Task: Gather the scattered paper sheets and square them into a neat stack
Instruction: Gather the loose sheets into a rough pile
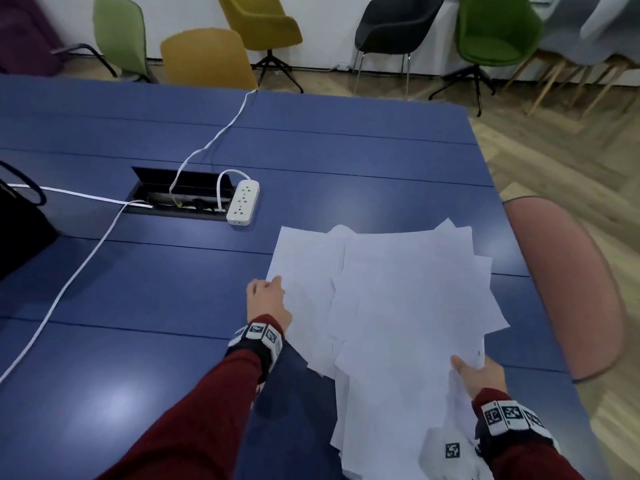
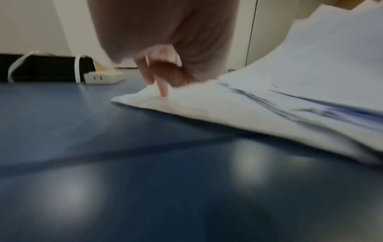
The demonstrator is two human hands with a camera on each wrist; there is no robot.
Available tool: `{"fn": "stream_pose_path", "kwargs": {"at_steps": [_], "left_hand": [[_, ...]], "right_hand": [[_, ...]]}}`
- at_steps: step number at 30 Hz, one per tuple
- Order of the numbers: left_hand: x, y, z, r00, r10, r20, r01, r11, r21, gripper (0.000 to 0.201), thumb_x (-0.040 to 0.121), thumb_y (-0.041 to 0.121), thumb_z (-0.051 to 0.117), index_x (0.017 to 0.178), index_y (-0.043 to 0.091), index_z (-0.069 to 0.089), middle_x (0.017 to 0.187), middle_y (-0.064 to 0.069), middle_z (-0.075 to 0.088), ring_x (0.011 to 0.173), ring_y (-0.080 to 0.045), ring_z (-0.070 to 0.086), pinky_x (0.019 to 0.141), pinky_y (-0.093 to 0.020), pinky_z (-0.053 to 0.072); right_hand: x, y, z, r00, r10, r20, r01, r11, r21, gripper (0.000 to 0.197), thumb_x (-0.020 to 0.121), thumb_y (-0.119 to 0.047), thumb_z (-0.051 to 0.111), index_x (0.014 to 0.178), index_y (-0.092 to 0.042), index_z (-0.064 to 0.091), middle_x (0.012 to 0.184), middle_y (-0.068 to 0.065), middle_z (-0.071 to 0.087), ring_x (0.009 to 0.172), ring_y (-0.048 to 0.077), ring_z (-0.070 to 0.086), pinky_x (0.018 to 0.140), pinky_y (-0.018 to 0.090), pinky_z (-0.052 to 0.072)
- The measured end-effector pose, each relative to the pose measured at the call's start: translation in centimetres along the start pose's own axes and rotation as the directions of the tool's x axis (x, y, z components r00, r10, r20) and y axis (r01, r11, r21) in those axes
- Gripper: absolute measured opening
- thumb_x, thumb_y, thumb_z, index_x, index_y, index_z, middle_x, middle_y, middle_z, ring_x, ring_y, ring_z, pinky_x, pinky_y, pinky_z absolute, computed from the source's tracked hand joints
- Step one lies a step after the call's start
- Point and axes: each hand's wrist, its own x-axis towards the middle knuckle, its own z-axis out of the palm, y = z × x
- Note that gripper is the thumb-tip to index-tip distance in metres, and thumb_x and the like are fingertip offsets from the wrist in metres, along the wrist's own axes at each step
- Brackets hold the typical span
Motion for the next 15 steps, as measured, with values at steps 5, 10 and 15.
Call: {"fn": "stream_pose_path", "kwargs": {"at_steps": [5,10,15], "left_hand": [[-7.2,0.7,4.0,0.998,-0.052,-0.021,0.051,0.998,-0.036,0.039,0.074,0.006,0.043,0.101,0.025,0.064,0.089,0.001,0.069,0.11,-0.019,0.053,0.105,-0.026,0.02],[-5.3,0.3,0.3,0.993,-0.118,-0.024,0.115,0.987,-0.108,0.054,0.072,0.01,0.05,0.125,0.019,0.051,0.127,-0.008,0.055,0.131,-0.025,0.037,0.111,-0.033,0.022],[-3.5,-0.6,-1.8,0.973,-0.081,0.218,0.055,0.991,0.12,0.093,0.067,0.027,0.052,0.149,0.016,0.011,0.136,-0.014,0.052,0.136,-0.022,0.039,0.121,-0.036,0.007]], "right_hand": [[0.2,-0.6,0.6,0.997,0.017,0.071,-0.023,0.997,0.076,0.046,0.083,-0.008,0.067,0.123,0.01,0.053,0.128,0.022,0.058,0.118,0.039,0.055,0.103,0.04,0.041],[0.7,1.2,1.1,0.989,0.059,0.137,-0.06,0.998,0.007,0.046,0.082,-0.009,0.068,0.121,0.012,0.055,0.123,0.025,0.06,0.116,0.04,0.057,0.099,0.041,0.043],[0.8,1.7,0.5,0.994,0.076,0.084,-0.082,0.994,0.071,0.054,0.086,-0.011,0.065,0.13,0.012,0.046,0.136,0.024,0.051,0.125,0.039,0.05,0.107,0.042,0.037]]}}
